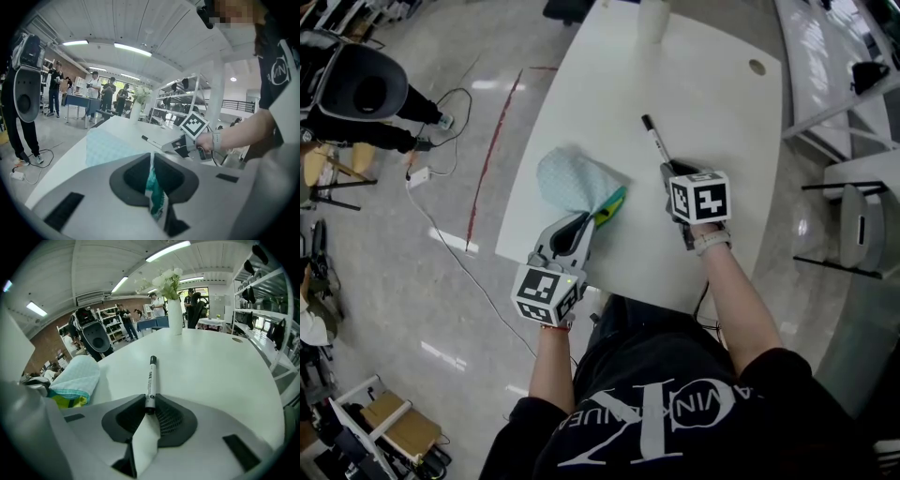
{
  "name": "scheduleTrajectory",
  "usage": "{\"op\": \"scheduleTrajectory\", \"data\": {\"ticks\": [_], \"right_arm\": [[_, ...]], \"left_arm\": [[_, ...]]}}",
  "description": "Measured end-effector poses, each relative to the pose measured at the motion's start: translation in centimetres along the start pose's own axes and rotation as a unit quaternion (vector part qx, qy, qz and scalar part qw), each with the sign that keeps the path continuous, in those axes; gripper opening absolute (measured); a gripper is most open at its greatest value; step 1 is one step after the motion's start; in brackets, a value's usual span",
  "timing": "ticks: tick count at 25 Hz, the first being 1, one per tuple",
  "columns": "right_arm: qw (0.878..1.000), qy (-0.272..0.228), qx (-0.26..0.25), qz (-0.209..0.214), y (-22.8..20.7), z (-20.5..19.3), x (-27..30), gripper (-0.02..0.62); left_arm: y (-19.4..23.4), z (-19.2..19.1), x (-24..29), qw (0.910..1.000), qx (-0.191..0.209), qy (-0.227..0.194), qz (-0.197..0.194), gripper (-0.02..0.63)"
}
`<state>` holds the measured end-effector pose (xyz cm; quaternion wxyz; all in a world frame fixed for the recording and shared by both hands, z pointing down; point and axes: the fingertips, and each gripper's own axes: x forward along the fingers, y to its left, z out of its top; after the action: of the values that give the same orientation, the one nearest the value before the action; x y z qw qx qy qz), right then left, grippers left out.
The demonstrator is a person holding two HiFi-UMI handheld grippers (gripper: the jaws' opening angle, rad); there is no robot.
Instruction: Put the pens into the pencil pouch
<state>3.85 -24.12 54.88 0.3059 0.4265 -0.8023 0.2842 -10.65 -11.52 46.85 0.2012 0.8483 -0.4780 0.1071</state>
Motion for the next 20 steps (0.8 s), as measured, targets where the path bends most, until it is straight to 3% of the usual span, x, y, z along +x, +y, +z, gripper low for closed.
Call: {"op": "scheduleTrajectory", "data": {"ticks": [11, 20], "right_arm": [[0.996, -0.034, -0.012, 0.081, 4.0, -1.7, -5.5, 0.075], [0.986, -0.013, -0.048, 0.16, 10.0, -5.6, -9.7, 0.075]], "left_arm": [[0.4, 0.4, -0.2, 0.9996, -0.019, -0.013, 0.015, 0.029], [1.3, 0.6, -0.9, 0.9972, -0.051, -0.039, 0.037, 0.029]]}}
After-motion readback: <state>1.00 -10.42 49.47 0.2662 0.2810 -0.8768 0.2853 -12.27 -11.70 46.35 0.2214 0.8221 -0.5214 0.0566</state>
